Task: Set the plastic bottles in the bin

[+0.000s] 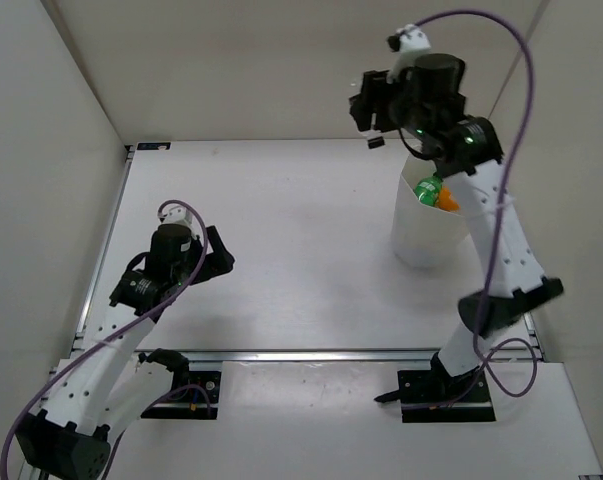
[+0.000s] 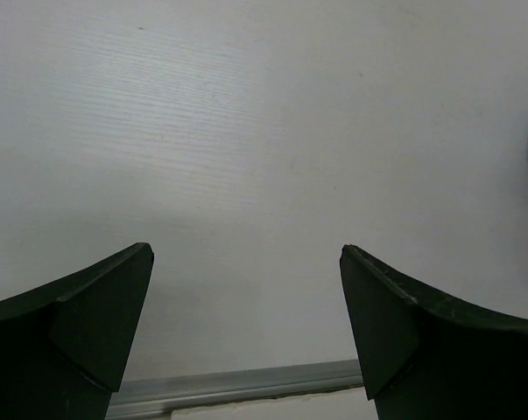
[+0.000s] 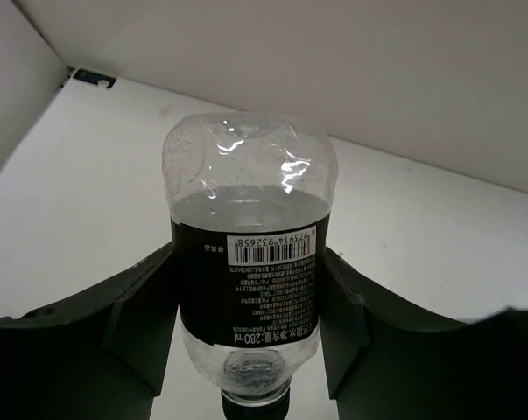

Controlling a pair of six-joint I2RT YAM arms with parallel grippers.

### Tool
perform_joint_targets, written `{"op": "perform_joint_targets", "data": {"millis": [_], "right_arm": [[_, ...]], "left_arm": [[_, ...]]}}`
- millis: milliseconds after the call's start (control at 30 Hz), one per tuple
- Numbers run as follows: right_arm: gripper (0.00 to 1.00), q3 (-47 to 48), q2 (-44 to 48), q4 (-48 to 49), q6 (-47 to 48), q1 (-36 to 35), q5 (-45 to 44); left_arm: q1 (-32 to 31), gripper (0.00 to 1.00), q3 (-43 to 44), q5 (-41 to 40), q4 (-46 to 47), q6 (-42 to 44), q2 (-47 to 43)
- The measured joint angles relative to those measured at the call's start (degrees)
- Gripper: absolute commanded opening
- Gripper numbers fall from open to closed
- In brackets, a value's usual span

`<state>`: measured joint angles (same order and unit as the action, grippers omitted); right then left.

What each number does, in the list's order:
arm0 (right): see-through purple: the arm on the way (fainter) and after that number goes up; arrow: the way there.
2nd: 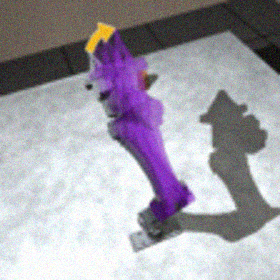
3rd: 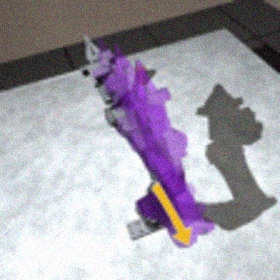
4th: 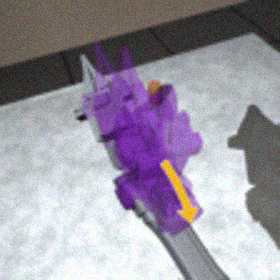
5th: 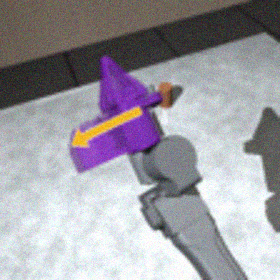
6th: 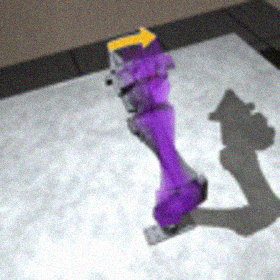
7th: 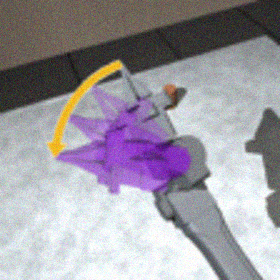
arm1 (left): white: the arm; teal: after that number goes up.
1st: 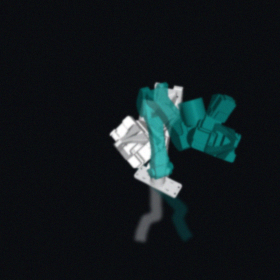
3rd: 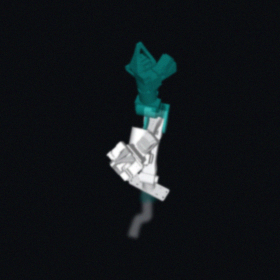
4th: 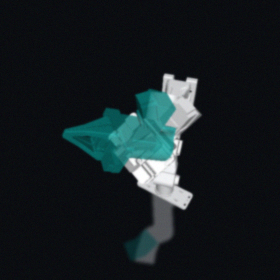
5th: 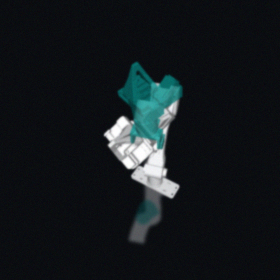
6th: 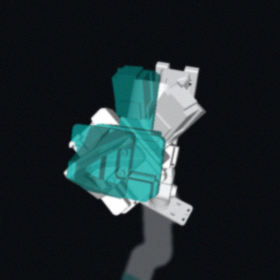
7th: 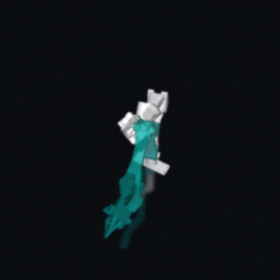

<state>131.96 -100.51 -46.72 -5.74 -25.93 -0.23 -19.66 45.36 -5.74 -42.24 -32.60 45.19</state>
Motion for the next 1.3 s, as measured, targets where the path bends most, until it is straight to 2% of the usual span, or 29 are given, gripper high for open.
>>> {"op": "perform_joint_targets", "data": {"millis": [100, 200, 300, 367, 400, 433, 467, 500, 533, 833, 967, 1033, 1133, 1300], "right_arm": [[0.01, -13.8, 12.0, 3.3, 0.2, 6.7, 1.9], [0.01, -27.8, 21.3, 6.7, -1.0, 18.3, 5.7], [0.02, -38.3, 25.9, 8.9, -2.0, 27.9, 8.4], [0.1, -42.6, 26.6, 9.8, -2.3, 30.2, 10.3], [0.17, -43.8, 26.4, 10.2, -2.4, 30.4, 10.9], [0.43, -44.7, 26.1, 10.5, -2.6, 30.5, 11.3], [0.64, -45.4, 25.7, 10.7, -2.9, 30.5, 11.6], [0.76, -45.8, 25.2, 10.9, -3.3, 30.4, 11.6], [0.99, -45.9, 24.7, 11.1, -3.5, 30.1, 11.5], [0.99, -45.7, 23.6, 15.3, -5.6, 26.3, 9.4], [0.99, -41.8, 23.4, 13.7, -3.5, 23.7, 8.8], [0.99, -38.3, 23.0, 11.6, -1.4, 19.5, 8.3], [0.99, -33.6, 22.6, 8.1, 1.3, 9.6, 7.3], [1.0, -34.4, 22.6, 0.7, 2.7, -8.8, 0.2]], "left_arm": [[-1.1, 0.99, 0.0, 1.4, 3.4, -0.2, 3.8], [-2.5, 0.98, 0.0, 2.1, 6.5, -0.6, 7.3], [-3.9, 0.99, 0.4, 2.8, 8.5, -1.1, 10.6], [-4.9, 0.99, 1.7, 3.2, 8.9, -1.4, 13.3], [-5.5, 0.99, 2.7, 3.2, 8.9, -1.4, 14.8], [-6.1, 0.99, 4.0, 3.1, 8.9, -1.4, 16.5], [-6.8, 0.99, 5.3, 3.1, 8.8, -1.4, 17.9], [-7.5, 0.99, 6.8, 3.1, 8.9, -1.4, 19.4], [-8.0, 0.98, 7.9, 3.1, 8.9, -1.4, 20.4], [-9.6, 0.99, 15.2, 2.2, 5.0, -2.6, 24.6], [-10.8, 0.99, 17.0, 1.6, 4.4, -3.4, 24.7], [-10.8, 0.98, 17.0, 1.3, 3.8, -3.5, 24.2], [-9.9, 0.99, 17.0, 0.5, 2.6, -3.4, 22.7], [-8.5, 0.98, 17.3, -2.0, 0.2, -2.8, 18.2]]}}
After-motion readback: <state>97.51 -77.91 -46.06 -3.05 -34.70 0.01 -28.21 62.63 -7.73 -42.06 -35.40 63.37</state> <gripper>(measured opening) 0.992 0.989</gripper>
